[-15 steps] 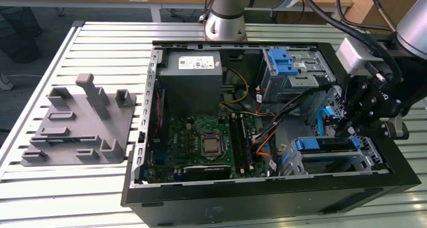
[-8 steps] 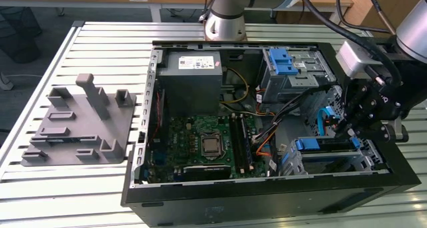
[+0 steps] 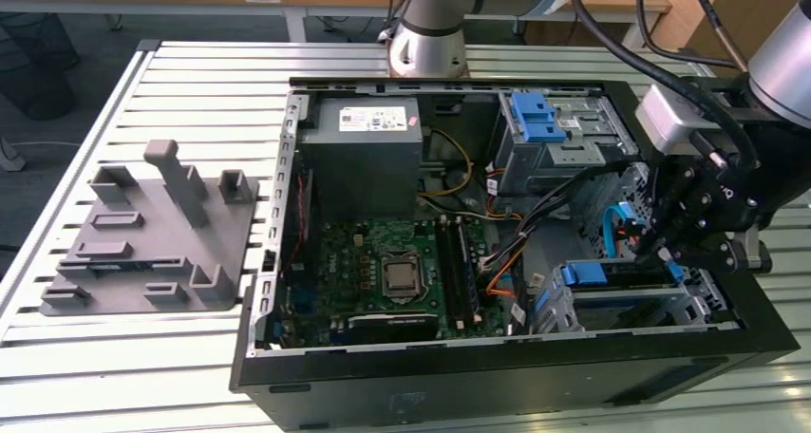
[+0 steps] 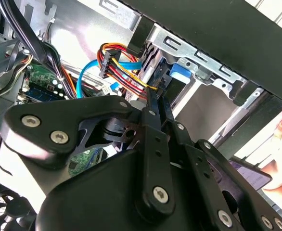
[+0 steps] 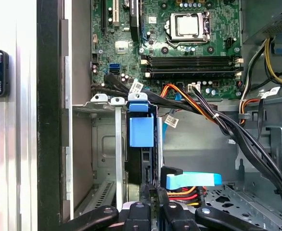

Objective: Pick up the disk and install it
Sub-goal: 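Insert the first disk wire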

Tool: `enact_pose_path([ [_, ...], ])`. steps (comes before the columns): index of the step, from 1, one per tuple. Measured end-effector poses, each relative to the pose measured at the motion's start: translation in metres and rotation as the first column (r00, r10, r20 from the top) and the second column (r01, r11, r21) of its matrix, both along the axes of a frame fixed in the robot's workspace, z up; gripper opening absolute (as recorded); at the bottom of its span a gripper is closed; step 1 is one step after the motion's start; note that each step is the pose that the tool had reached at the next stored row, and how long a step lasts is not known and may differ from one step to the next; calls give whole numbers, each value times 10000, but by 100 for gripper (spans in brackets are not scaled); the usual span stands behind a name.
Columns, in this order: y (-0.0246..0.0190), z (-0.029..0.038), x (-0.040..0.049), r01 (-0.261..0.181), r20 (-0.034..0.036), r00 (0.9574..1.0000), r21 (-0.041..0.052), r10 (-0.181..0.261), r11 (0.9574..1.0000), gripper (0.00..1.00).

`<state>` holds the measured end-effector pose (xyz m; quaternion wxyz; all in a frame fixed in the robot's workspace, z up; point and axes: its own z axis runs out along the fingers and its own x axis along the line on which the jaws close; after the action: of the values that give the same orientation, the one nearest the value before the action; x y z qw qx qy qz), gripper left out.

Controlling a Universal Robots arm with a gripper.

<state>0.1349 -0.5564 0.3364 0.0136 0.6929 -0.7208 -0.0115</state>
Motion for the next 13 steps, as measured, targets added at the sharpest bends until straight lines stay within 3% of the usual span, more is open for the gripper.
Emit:
enact_pose_path([
  [13,0,-31,0,-1,0,10000,-2,1,10000,17],
])
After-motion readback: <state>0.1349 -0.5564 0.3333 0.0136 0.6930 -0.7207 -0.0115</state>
